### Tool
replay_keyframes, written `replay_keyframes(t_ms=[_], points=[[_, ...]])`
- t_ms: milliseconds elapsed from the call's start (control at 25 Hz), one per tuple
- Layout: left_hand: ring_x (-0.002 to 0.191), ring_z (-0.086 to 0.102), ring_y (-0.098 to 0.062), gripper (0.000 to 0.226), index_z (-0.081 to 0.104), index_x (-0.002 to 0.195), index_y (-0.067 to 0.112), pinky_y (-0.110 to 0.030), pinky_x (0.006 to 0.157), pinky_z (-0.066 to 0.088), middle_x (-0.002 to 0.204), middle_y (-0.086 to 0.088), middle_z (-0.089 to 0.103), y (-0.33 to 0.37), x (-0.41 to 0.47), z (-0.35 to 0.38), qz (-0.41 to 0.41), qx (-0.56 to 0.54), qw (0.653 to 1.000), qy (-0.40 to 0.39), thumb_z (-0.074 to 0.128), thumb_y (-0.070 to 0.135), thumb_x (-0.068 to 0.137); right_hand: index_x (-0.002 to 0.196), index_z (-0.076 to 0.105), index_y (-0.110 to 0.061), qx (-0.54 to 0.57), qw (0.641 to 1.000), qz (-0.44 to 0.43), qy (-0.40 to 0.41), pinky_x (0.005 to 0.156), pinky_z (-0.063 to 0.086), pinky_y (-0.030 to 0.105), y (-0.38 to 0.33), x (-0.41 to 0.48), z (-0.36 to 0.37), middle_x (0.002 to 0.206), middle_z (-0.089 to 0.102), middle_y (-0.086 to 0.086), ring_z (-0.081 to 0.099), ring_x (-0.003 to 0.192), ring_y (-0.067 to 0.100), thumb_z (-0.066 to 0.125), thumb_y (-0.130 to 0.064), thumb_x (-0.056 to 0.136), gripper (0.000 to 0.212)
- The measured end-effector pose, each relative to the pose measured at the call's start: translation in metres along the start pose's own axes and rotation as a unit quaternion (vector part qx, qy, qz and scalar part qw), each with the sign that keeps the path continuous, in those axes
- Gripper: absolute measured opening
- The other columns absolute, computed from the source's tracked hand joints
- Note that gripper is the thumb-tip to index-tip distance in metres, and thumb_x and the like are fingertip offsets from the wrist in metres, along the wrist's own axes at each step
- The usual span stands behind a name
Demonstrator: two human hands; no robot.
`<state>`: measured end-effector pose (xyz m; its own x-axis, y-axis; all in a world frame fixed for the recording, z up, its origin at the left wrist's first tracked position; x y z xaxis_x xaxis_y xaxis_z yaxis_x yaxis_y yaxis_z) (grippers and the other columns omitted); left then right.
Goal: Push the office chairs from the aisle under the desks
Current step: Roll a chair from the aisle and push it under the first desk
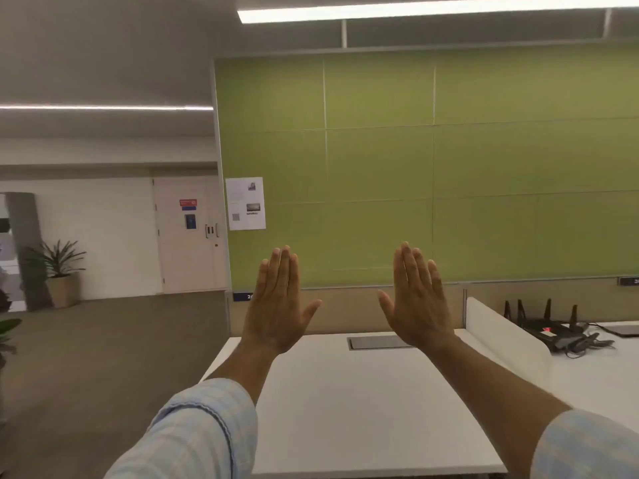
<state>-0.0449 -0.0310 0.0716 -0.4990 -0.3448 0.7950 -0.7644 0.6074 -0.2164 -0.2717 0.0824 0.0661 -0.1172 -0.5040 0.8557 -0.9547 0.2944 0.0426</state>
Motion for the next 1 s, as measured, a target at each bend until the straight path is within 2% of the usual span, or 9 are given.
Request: replay_keyframes(t_ms=[120,280,560,720,880,1000], points=[[0.161,-0.006,-0.039,0.097,0.001,0.162,-0.006,-0.057,0.129,0.013,0.173,-0.026,-0.004,0.014,-0.023,0.015,-0.006,-0.008,1.000,-0.021,0.025,0.067,0.103,0.166,0.007,0.000,0.015,1.000,0.011,-0.024,0.129,0.012,0.055,0.000,-0.032,0.014,0.176,0.003,0.017,0.005,0.162,0.034,0.048,-0.046,0.105,0.086],[0.161,-0.007,-0.037,0.098,-0.001,0.162,-0.005,-0.055,0.130,0.012,0.173,-0.025,-0.006,0.035,-0.065,0.044,0.004,-0.011,0.999,-0.050,0.026,0.069,0.104,0.166,0.007,-0.001,0.042,0.996,0.020,-0.079,0.129,0.010,0.054,-0.001,-0.085,0.040,0.176,0.005,0.017,0.006,0.162,0.034,0.055,-0.046,0.103,0.091],[0.161,-0.011,-0.036,0.098,-0.005,0.163,-0.001,-0.055,0.131,0.008,0.173,-0.022,-0.011,0.085,-0.137,0.073,-0.003,-0.056,0.991,-0.119,0.022,0.071,0.102,0.165,-0.015,-0.011,0.049,0.980,0.044,-0.187,0.130,0.000,0.051,0.005,-0.182,0.067,0.175,-0.015,0.011,-0.014,0.161,0.027,0.026,-0.058,0.107,0.085],[0.161,-0.013,-0.036,0.100,-0.005,0.164,0.002,-0.053,0.131,-0.001,0.174,-0.018,-0.013,0.116,-0.184,0.080,-0.010,-0.067,0.985,-0.157,0.025,0.074,0.100,0.165,-0.016,-0.013,0.064,0.977,0.049,-0.199,0.130,-0.002,0.052,0.008,-0.242,0.070,0.175,-0.018,0.009,-0.012,0.161,0.029,0.012,-0.063,0.105,0.083],[0.161,-0.011,-0.038,0.103,-0.003,0.163,0.000,-0.056,0.131,0.006,0.174,-0.021,-0.012,0.149,-0.243,0.086,0.008,-0.076,0.978,-0.192,0.034,0.072,0.100,0.167,-0.008,-0.009,0.059,0.974,0.049,-0.215,0.128,-0.003,0.045,0.013,-0.305,0.066,0.176,-0.014,0.011,-0.009,0.161,0.031,0.025,-0.059,0.106,0.085],[0.161,-0.009,-0.039,0.104,-0.003,0.163,-0.002,-0.059,0.130,0.010,0.173,-0.024,-0.012,0.170,-0.284,0.079,0.023,-0.087,0.973,-0.213,0.035,0.071,0.101,0.167,-0.009,-0.010,0.057,0.965,0.068,-0.246,0.127,-0.004,0.042,0.014,-0.353,0.053,0.176,-0.014,0.012,-0.010,0.161,0.029,0.033,-0.059,0.105,0.089]])
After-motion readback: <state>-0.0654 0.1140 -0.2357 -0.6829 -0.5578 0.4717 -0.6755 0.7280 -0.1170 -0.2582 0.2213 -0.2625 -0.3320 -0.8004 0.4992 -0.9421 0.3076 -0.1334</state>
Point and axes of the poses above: each hand's wrist, its own x-axis towards the middle knuckle, its own z-axis out of the palm, y = z × x, the point moved 9 cm from there along x, towards the middle knuckle
